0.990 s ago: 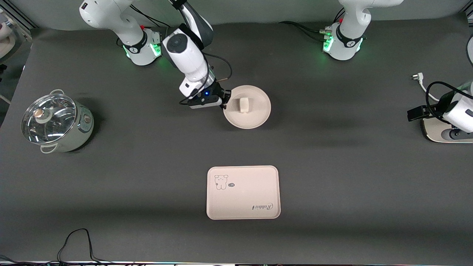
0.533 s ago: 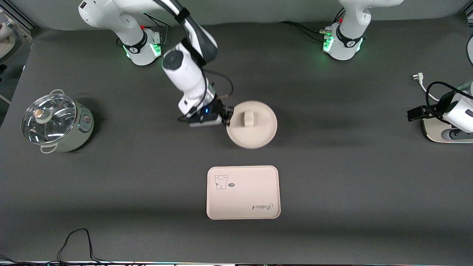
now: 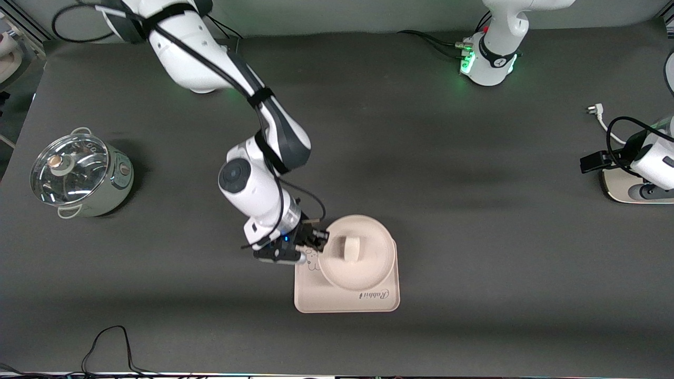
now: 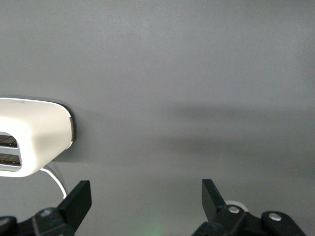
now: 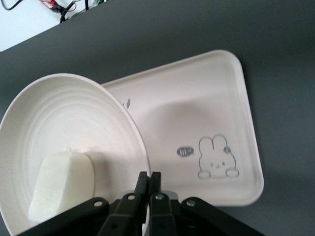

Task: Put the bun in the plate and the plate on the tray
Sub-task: 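Carry the plate with the right gripper onto the bunny tray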

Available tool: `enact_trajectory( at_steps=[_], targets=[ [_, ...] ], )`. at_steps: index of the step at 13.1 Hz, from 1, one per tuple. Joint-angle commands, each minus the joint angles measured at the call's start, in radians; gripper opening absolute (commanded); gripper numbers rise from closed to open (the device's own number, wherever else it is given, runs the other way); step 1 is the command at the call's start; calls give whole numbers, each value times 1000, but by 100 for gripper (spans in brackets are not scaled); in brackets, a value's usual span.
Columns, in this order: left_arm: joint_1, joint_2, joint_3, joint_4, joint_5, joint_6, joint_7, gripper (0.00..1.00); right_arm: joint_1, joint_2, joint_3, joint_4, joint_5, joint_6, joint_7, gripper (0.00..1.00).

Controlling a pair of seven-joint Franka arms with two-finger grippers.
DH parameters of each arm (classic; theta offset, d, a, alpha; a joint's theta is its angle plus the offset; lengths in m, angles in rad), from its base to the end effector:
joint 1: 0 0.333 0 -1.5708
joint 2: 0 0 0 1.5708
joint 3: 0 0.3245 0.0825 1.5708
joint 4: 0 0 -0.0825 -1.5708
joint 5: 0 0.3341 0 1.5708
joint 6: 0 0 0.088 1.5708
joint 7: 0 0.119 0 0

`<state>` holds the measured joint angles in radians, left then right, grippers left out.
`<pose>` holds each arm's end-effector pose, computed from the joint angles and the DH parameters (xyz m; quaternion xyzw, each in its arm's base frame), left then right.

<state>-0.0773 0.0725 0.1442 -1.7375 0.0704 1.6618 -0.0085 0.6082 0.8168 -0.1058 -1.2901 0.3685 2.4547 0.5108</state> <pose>0.5178 0.0403 0.5217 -0.9960 -0.0320 0.0748 0.0378 0.6408 0.3819 0.3157 -0.9740 0.1005 -0.1016 0.1760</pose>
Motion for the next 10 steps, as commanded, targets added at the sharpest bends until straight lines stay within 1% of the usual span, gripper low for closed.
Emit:
enact_trajectory(
  at_steps=[1, 3, 7, 8, 10],
  targets=[
    [-1, 10, 0, 23, 9, -8, 16, 100, -15, 178, 3, 181, 21, 12, -24, 3],
    [-2, 9, 0, 23, 9, -10, 16, 100, -15, 223, 3, 169, 23, 104, -25, 3],
    [-4, 9, 0, 23, 9, -11, 16, 100, -10, 263, 5, 169, 24, 138, -20, 4],
    [-4, 9, 0, 23, 9, -13, 16, 100, -10, 265, 5, 167, 24, 138, -17, 15],
    [-5, 9, -1, 23, 9, -13, 15, 100, -11, 262, 5, 169, 26, 139, -11, 84]
  ],
)
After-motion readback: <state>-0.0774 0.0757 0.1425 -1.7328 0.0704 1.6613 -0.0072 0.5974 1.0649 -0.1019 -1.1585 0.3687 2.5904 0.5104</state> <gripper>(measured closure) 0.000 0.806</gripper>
